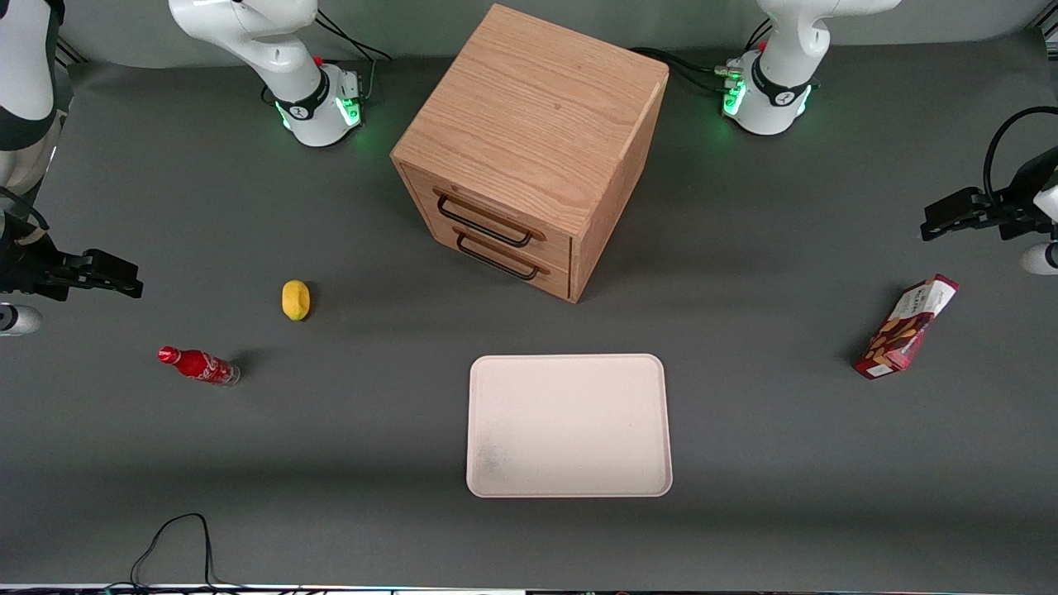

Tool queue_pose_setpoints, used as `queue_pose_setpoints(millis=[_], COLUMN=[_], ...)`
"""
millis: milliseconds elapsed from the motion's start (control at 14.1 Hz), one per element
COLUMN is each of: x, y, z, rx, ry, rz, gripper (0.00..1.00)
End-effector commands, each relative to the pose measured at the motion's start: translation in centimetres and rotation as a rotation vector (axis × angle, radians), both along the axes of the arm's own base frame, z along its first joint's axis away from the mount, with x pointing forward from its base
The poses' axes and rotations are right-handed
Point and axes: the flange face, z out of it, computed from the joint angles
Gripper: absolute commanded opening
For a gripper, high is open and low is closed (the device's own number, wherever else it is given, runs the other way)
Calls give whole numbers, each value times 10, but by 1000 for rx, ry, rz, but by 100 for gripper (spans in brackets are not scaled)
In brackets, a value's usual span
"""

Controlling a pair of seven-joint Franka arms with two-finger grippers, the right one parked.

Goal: Place red cookie box on tray
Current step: 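Move the left gripper over the red tartan shortbread box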

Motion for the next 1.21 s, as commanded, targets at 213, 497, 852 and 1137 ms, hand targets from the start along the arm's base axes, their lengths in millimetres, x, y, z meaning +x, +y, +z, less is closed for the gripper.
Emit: queue_pose_setpoints(millis=[213, 497, 852, 1137], x=[1, 1, -9, -44], y=[0, 15, 83, 142], z=[6, 3, -19, -35], rx=[2, 4, -3, -21], ry=[-7, -2, 12, -4], rz=[-9, -28, -65, -133], gripper=[100, 100, 100, 100])
